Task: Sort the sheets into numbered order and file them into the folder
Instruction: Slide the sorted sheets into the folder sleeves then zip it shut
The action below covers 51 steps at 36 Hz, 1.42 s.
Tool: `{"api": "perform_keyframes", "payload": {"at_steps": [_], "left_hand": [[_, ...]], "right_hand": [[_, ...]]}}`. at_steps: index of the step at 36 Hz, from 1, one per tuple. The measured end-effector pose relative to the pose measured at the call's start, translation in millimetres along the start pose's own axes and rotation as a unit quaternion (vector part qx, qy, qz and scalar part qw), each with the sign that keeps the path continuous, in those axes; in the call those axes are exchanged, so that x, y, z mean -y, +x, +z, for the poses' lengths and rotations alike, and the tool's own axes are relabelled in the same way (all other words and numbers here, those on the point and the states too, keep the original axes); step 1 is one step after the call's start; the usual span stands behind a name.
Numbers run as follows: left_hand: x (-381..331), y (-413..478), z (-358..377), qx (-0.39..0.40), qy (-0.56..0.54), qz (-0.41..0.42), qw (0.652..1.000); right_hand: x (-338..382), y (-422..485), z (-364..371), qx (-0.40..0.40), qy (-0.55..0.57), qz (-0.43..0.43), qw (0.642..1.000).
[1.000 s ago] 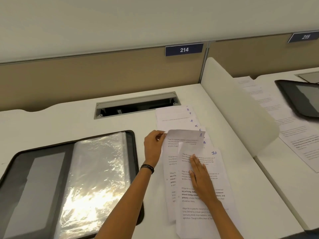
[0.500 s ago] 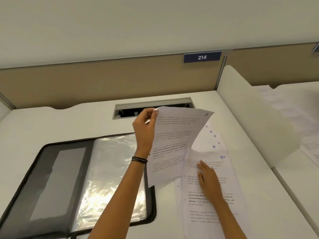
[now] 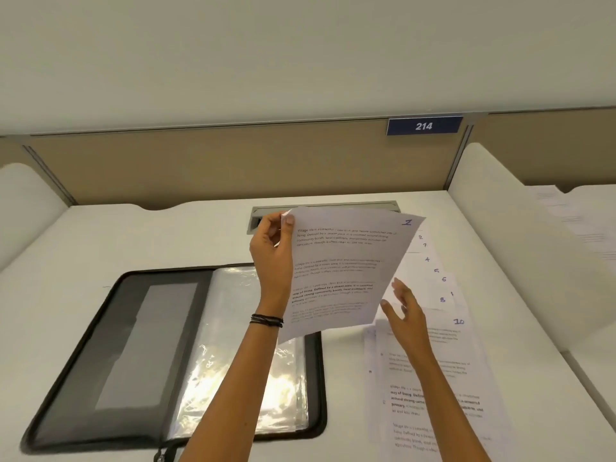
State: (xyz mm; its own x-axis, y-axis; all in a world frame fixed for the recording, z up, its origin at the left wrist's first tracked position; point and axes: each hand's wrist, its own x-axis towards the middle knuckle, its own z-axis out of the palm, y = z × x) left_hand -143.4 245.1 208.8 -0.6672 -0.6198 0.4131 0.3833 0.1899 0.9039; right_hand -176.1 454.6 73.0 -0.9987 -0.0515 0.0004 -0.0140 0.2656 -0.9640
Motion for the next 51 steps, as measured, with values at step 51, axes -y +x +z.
{"api": "perform_keyframes", "payload": {"at_steps": [51], "left_hand": [[111, 61, -347, 0.144, 0.089, -0.377, 0.911]], "right_hand": [[100, -51, 298, -0.034, 0.204, 0.138, 0.969]]}}
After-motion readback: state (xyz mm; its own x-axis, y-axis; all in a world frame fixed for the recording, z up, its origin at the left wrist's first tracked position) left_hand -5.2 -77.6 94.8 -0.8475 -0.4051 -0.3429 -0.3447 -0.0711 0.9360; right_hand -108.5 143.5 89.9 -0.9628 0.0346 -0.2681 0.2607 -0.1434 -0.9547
